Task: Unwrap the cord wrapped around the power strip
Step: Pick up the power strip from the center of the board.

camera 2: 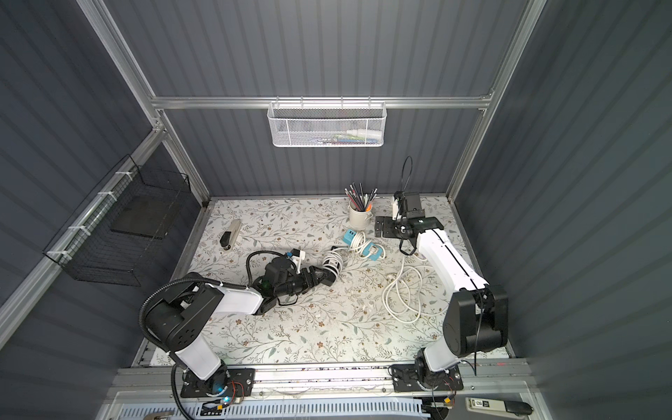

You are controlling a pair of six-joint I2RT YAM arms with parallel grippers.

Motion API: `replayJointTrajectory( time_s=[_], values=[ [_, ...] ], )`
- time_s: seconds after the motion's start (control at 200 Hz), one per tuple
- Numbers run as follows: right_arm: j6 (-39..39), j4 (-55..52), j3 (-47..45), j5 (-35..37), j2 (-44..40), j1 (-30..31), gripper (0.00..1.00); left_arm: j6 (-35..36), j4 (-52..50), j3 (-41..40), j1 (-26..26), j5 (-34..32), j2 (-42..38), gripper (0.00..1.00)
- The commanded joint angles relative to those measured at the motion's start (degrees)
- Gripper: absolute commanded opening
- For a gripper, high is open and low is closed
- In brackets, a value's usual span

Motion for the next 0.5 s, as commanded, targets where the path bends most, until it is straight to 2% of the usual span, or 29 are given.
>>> replayJointTrajectory(
  time_s=[0.0,0.175,0.495],
  values=[
    [0.8,0.6,-0.9,0.1,-0.3,0.3,0.99,0.3,0.3,1.1,-0.9,-0.2,2.2,0.75],
    [0.6,0.5,-0.9,0.3,-0.4,0.3,0.99,-1.1,3.6,1.3,-1.5,-0.4,4.4,0.67],
    [0.8,1.0,-1.2,-0.3,-0.1,0.3,0.99,-1.7,6.7,1.3,-1.8,-1.3,4.5,0.67]
  ],
)
